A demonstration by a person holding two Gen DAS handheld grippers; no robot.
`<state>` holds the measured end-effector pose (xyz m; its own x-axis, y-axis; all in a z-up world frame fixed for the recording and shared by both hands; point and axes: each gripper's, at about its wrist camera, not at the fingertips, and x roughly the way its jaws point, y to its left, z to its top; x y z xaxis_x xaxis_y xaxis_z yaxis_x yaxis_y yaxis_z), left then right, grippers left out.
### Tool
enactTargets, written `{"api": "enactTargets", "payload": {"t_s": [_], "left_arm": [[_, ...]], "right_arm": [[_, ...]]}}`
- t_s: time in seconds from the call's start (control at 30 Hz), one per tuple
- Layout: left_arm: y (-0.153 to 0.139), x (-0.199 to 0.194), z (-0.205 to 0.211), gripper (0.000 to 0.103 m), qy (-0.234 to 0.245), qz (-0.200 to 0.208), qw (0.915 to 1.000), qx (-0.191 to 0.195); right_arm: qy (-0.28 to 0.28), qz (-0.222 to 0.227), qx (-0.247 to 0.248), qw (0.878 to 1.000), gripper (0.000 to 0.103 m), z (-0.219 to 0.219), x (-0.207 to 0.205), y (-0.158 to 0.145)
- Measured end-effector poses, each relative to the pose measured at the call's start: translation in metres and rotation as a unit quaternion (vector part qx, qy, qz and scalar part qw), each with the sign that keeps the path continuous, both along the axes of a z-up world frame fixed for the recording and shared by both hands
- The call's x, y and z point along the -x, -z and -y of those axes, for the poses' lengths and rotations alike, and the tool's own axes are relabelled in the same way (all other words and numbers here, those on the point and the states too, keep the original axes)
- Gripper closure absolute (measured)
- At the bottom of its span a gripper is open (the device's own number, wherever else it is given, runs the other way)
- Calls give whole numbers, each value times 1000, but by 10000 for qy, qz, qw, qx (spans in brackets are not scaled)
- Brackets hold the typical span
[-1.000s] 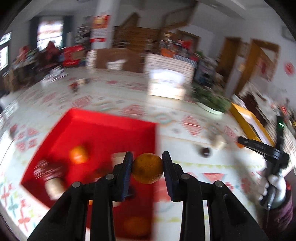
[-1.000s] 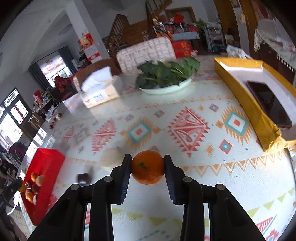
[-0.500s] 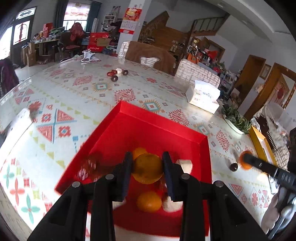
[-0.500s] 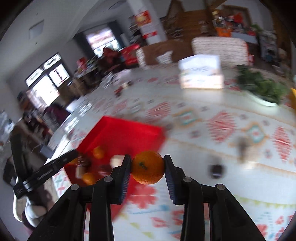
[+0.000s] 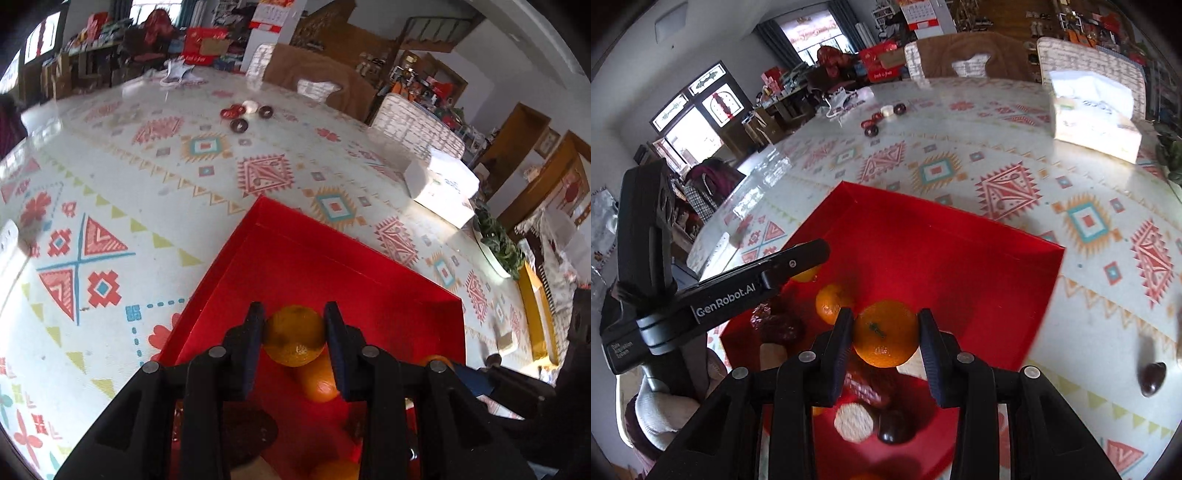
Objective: Organize fruits
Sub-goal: 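Carry both oranges into the red tray and open both tools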
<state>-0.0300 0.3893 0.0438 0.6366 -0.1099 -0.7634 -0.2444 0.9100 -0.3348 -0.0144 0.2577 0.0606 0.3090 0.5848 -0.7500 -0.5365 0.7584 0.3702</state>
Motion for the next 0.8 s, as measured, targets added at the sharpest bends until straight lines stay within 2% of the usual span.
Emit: {"api": "enactTargets", "payload": {"t_s": [0.07,0.17,0.33,0.4,0.5,0.67,0.8], "left_arm": [[2,2,-5,70,-43,23,9999,103],[-1,5,-10,53,-118,100,9996,219],[-16,21,-17,36,-310,383,9984,292],[-23,30,-16,26,-404,458,9978,269],[-30,41,-11,22,-495,489,9973,228],[-40,61,16,21,-415,593,9971,226],[-53,78,57,21,-292,757,9964,-261]], "right_arm": [[-19,-43,4,10000,62,-4,-2,3],[-18,-72,-33,10000,62,-7,-4,5],[38,-61,-129,9999,61,-4,-5,2],[86,-2,-167,9998,60,1,-4,-2],[185,110,-235,9995,59,11,0,-10],[384,313,-322,9983,56,37,12,-22],[610,411,-380,9966,55,64,21,-27]]}}
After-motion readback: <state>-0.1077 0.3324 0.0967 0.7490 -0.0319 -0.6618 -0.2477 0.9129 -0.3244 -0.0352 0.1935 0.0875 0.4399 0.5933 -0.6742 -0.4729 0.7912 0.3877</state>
